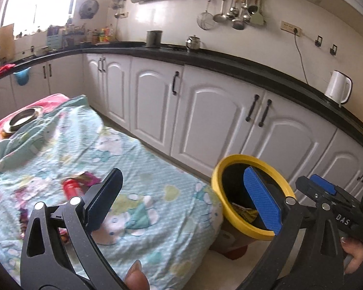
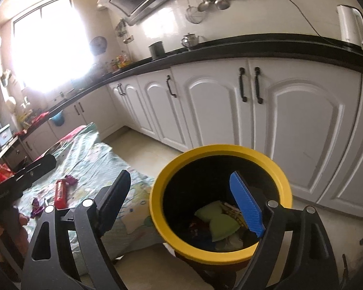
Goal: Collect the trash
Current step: 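Move both open grippers back over the remaining wrappers and red can on the bed, then grasp the purple wrapper with the left gripper while the right gripper grasps the red can, then carry the purple wrapper and red can over the yellow bin with both grippers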
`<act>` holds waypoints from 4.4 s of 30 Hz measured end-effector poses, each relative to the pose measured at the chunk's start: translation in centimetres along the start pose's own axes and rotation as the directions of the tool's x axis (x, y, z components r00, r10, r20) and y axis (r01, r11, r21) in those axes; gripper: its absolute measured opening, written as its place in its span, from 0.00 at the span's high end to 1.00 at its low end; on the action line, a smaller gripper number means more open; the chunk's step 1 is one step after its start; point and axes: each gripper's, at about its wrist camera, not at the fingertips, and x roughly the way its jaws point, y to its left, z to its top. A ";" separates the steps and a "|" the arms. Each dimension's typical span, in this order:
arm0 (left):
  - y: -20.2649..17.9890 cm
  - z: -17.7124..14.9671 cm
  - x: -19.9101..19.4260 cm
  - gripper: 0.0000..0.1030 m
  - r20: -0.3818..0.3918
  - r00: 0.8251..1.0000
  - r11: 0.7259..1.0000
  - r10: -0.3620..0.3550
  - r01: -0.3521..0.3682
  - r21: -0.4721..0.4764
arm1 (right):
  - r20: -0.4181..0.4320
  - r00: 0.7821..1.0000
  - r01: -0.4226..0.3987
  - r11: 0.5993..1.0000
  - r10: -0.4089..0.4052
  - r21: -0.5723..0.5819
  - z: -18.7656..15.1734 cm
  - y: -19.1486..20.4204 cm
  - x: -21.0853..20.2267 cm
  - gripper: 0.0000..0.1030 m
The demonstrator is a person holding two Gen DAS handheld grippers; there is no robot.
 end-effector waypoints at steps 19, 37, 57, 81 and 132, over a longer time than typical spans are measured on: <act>6.2 -0.5 -3.5 0.11 0.074 0.984 0.986 0.165 -0.162 -0.047 | -0.064 0.988 -0.148 0.978 0.140 -0.147 -0.6 8.5 1.6 0.20; 14.5 -2.0 -5.6 0.11 0.037 0.950 0.941 0.312 -0.303 -0.153 | -0.186 0.947 -0.305 0.916 0.263 -0.260 -2.5 17.6 5.1 0.20; 24.9 -5.8 -6.0 0.20 -0.133 0.952 0.877 0.277 -0.307 -0.369 | -0.395 0.873 -0.425 0.845 0.287 -0.325 -4.9 27.2 14.8 0.27; 24.0 -9.3 -2.6 0.69 -0.251 0.964 0.883 0.093 -0.196 -0.427 | -0.480 0.823 -0.478 0.827 0.304 -0.297 -6.8 26.8 16.0 0.67; 7.4 -1.2 -1.9 0.88 -0.080 0.997 0.994 -0.016 0.007 -0.111 | -0.254 0.921 -0.343 0.925 0.297 -0.162 -0.8 11.3 6.1 0.68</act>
